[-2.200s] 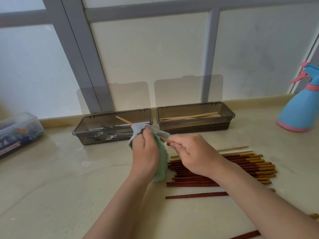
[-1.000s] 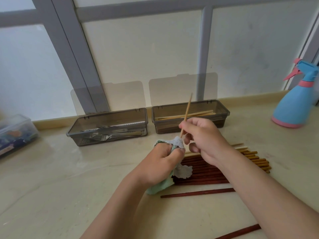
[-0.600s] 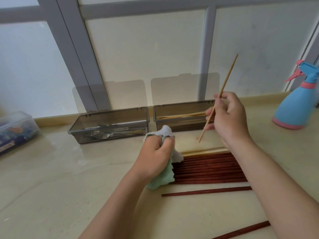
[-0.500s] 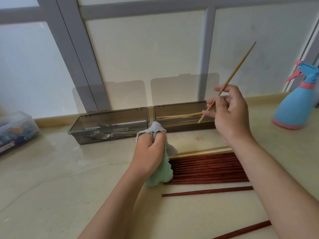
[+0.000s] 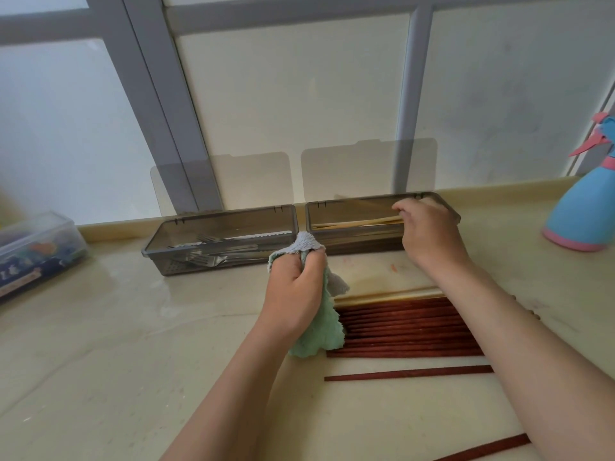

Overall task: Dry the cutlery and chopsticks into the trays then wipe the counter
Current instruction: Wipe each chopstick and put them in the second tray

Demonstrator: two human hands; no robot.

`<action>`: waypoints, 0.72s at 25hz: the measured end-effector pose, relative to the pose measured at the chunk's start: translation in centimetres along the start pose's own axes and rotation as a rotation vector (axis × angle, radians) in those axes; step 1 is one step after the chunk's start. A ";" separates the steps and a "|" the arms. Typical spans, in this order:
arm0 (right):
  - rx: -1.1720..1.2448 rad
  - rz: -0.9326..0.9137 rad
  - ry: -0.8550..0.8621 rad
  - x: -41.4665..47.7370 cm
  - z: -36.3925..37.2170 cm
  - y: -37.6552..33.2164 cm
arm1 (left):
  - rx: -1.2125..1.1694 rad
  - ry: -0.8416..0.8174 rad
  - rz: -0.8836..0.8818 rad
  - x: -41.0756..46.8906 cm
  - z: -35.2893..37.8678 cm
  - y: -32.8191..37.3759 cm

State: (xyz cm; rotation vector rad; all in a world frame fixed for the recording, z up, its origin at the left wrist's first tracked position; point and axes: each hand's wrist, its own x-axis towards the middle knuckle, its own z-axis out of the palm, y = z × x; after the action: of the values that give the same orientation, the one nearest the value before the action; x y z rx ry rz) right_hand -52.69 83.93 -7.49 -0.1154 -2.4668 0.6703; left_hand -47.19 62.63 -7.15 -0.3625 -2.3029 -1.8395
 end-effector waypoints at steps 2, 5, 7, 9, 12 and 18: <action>-0.067 0.062 -0.098 0.0 0.0 -0.2 | 0.007 0.009 0.003 0.1 -0.2 -0.2; -0.160 0.058 -0.208 -0.5 -0.2 -1.1 | 0.022 -0.004 -0.002 0.0 -0.3 -0.3; -0.137 0.045 -0.199 -0.9 -0.7 -1.3 | 0.030 -0.006 -0.003 -0.1 -0.3 -0.1; -0.120 0.002 -0.138 -1.2 -1.6 -1.2 | 0.031 0.004 -0.007 -0.1 -0.3 0.1; -0.123 -0.039 -0.336 -1.9 -3.3 -1.0 | 0.017 0.017 -0.025 0.1 -0.4 -0.1; -0.242 -0.044 -0.708 -3.7 -3.2 -0.8 | 0.028 0.025 -0.033 0.3 -0.2 -0.7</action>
State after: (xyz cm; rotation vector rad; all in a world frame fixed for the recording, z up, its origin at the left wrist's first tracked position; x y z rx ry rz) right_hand -47.80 83.80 -6.66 0.1060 -3.2143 0.4331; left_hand -47.66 62.26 -7.68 -0.2973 -2.3293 -1.8143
